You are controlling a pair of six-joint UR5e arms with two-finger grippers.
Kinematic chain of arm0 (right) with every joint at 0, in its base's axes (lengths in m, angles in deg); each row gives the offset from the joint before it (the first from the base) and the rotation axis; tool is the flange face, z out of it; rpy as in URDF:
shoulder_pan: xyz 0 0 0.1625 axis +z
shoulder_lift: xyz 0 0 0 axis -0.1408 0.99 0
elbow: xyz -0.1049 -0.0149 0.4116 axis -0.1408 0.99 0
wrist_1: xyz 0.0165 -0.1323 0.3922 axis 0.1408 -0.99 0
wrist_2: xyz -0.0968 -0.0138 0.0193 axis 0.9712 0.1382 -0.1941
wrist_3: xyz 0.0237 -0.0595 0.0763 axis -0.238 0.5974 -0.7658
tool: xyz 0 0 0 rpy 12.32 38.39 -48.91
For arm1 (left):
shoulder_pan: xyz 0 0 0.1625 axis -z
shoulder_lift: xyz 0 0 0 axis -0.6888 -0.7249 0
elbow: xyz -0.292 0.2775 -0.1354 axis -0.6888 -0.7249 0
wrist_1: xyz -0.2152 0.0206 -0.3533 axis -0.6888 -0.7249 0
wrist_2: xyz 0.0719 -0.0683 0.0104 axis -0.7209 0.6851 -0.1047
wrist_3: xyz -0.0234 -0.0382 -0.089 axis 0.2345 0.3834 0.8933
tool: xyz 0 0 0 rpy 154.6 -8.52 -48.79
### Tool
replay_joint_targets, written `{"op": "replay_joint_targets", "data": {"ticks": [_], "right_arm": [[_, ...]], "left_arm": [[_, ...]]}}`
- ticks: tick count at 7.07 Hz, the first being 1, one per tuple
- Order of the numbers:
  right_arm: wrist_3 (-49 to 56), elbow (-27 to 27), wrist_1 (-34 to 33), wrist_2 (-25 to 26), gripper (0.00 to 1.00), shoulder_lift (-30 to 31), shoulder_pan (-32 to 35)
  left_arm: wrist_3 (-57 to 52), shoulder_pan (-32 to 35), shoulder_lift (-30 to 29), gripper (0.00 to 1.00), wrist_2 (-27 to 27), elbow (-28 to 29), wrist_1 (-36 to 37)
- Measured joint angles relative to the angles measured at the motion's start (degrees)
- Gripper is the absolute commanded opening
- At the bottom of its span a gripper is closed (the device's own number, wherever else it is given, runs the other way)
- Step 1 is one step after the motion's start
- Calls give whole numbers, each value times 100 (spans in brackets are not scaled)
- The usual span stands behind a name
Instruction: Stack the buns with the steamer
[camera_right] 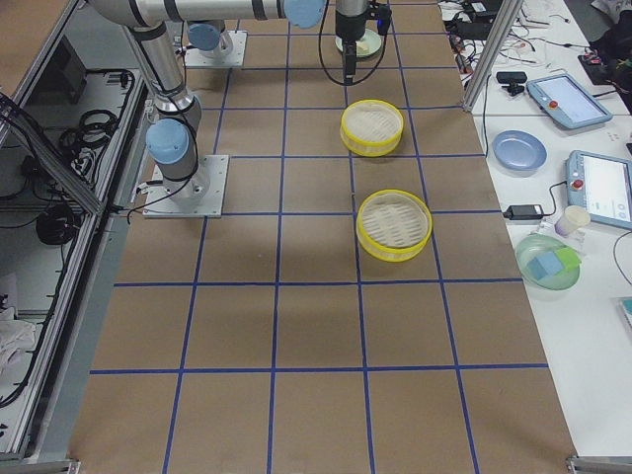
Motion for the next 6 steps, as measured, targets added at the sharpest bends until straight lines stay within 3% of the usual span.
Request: {"op": "replay_joint_targets", "data": {"ticks": [6], "right_arm": [[-104, 7, -93, -38, 100, -267, -258]], "left_arm": [[-63, -158, -47, 100, -8, -95, 39]]}}
